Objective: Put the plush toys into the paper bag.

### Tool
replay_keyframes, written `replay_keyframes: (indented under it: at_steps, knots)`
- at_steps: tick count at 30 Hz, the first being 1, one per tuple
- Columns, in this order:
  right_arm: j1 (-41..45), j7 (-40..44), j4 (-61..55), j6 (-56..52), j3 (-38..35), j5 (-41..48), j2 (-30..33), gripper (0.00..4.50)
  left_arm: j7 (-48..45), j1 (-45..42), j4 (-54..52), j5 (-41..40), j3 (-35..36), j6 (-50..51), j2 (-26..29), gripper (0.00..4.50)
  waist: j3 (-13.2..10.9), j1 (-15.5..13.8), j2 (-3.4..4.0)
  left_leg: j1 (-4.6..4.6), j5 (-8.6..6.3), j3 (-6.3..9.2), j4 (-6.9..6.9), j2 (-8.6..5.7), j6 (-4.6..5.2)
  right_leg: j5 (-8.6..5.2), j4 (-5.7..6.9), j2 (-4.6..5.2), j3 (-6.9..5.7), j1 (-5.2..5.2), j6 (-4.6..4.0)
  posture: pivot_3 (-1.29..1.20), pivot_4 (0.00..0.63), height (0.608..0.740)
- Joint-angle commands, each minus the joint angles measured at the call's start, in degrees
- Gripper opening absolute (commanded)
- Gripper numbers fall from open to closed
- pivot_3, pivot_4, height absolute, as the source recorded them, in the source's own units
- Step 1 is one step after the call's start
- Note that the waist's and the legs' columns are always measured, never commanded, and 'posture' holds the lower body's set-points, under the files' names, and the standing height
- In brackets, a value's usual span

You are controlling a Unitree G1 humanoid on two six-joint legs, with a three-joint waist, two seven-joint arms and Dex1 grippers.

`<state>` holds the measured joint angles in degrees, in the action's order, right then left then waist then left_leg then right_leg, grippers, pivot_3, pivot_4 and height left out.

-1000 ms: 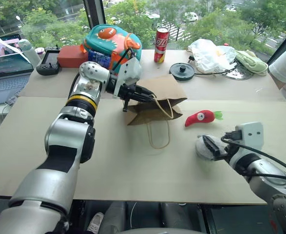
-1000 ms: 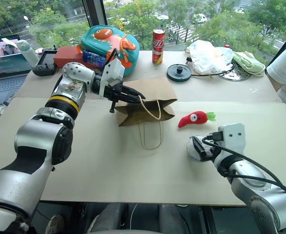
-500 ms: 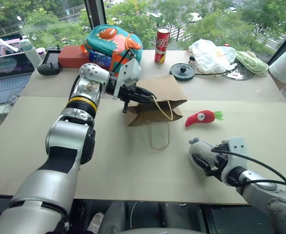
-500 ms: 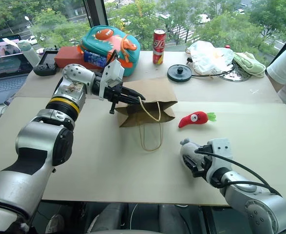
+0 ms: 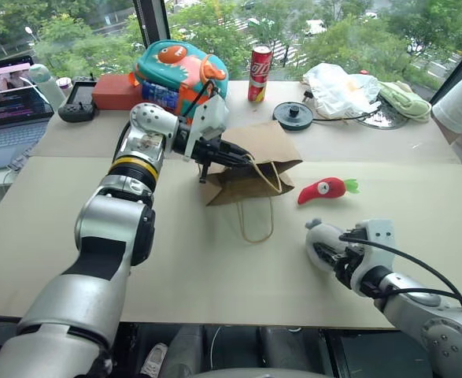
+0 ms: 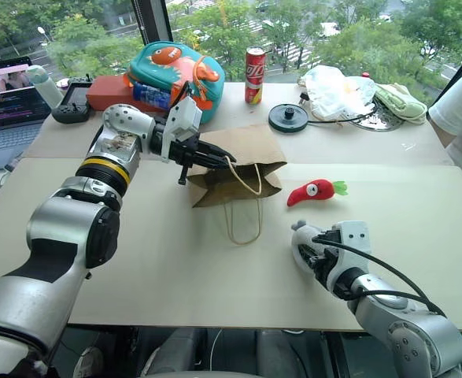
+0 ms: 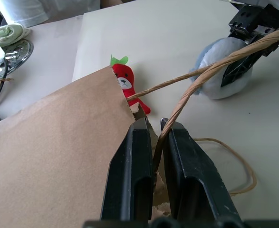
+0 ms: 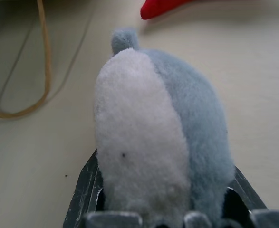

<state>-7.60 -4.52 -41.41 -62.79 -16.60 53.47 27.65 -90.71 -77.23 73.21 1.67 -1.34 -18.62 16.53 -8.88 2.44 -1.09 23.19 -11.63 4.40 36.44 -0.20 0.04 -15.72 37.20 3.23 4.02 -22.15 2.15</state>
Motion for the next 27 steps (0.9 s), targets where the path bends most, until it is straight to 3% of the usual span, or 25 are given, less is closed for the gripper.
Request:
replay_keyframes:
  at_steps: [1,6,10,17,22,27]
  knots:
    - [0.0,-0.6,-4.3,0.0,-3.2,7.2,-0.9,1.79,-1.3,-0.1,-1.8,-1.7,0.9,1.9,-0.1,0.51,0.0,0.0,0.00,0.00,0.00,0.00,0.00,0.00,0.00,0.00,0.00,0.00,0.00,0.00,0.00,0.00,0.150,0.740]
    - [0.9,-4.0,-6.8,0.9,-2.2,16.2,-1.4,1.79,-1.8,1.4,-2.4,-2.3,-0.1,3.5,-0.3,0.51,0.0,0.0,0.01,0.01,0.00,0.01,0.00,0.00,0.00,0.00,0.01,0.01,0.00,0.00,0.00,0.00,0.150,0.740]
    - [7.5,-10.0,-5.5,1.0,4.1,19.8,-3.6,1.79,-1.8,2.0,-2.8,-2.9,-0.8,4.5,-0.7,0.51,0.0,0.2,0.01,-0.01,0.00,0.01,0.00,0.00,0.00,0.01,0.02,0.01,0.00,0.00,-0.01,0.00,0.150,0.740]
    - [23.7,-13.8,9.8,2.1,17.5,9.8,-14.9,1.79,-1.8,1.8,-3.4,-3.8,-1.3,5.8,-1.0,0.51,0.0,0.2,0.04,-0.03,0.03,0.03,-0.03,0.04,0.04,0.01,0.06,-0.06,-0.01,-0.07,-0.02,0.00,0.150,0.740]
    - [26.0,-11.6,15.2,4.2,18.8,4.4,-18.6,1.79,-1.8,1.6,-3.9,-4.3,-1.7,6.4,-0.7,0.51,0.0,-0.1,0.05,0.13,0.03,0.11,-0.07,-0.02,0.04,0.02,0.25,0.00,-0.06,-0.11,-0.04,0.00,0.150,0.740]
    - [22.3,-8.2,15.1,4.9,17.4,1.5,-17.8,1.79,-1.8,1.4,-4.1,-4.7,-2.2,6.8,0.2,0.51,0.0,0.1,0.05,0.11,0.03,0.10,-0.07,-0.11,0.05,0.02,0.36,0.10,-0.06,-0.16,-0.03,0.00,0.150,0.740]
